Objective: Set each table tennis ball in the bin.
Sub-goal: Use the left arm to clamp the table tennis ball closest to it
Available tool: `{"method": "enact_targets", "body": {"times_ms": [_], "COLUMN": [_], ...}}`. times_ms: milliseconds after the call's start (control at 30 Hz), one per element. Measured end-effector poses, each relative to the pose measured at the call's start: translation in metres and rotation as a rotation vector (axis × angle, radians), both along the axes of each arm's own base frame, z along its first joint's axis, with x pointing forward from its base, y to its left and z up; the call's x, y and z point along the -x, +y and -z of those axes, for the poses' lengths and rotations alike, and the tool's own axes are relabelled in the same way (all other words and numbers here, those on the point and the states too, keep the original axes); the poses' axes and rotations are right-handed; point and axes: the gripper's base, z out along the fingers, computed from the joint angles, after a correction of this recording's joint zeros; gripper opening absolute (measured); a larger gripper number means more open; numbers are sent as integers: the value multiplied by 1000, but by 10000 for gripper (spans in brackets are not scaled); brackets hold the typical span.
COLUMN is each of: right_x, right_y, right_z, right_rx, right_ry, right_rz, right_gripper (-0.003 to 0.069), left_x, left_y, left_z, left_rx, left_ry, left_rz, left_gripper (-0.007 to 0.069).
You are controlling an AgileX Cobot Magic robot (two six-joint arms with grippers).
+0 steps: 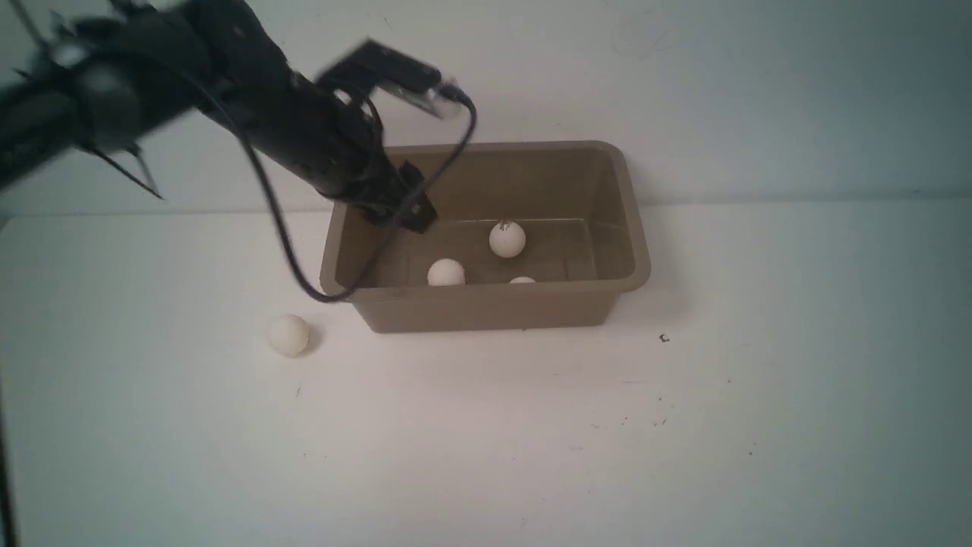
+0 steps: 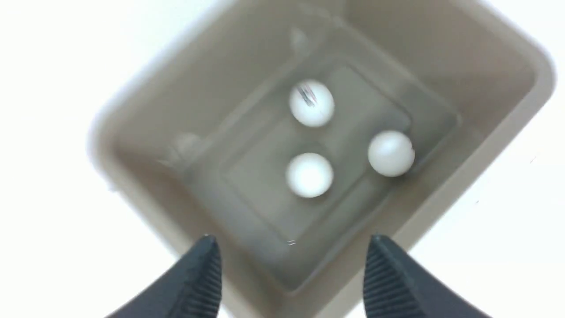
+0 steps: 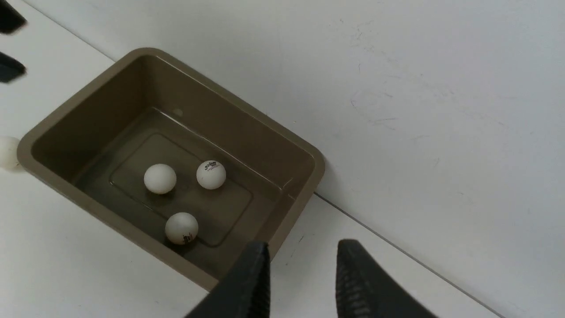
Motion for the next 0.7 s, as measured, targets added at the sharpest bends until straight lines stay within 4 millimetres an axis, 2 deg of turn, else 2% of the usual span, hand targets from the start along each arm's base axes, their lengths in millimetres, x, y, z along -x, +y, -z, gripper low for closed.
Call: {"method": "enact_targets", "body": {"times_ms": [33,100,167,233,300,500,700], "right_x": [0,0,0,0,0,1,1], "right_y": [0,0,0,0,0,1,3], "right_z": [0,0,0,0,0,0,1], "right_rx": [2,11,16,17,17,4,-13], "right_ry": [-1,-4,-5,-5,-5,2,13], "right_rz": [-1,-8,-11,-12,-12,-20,-31], "right_gripper": [206,206,206,206,206,206,206], "left_x": [11,31,47,55,59,57,43], "left_y": [8,22,35,45,53,59,59], "left_z": [-14,-26,-17,3,33,91,116], "left_rx": [2,-3,-26,-45,-62,-71,-59], "left_ry": [-26,-49,-34,-9,29,69,100], "left_rz": [-13,-42,-77,-121,-165,-242,-253], "left_gripper": [385,384,384,384,384,385,430]}}
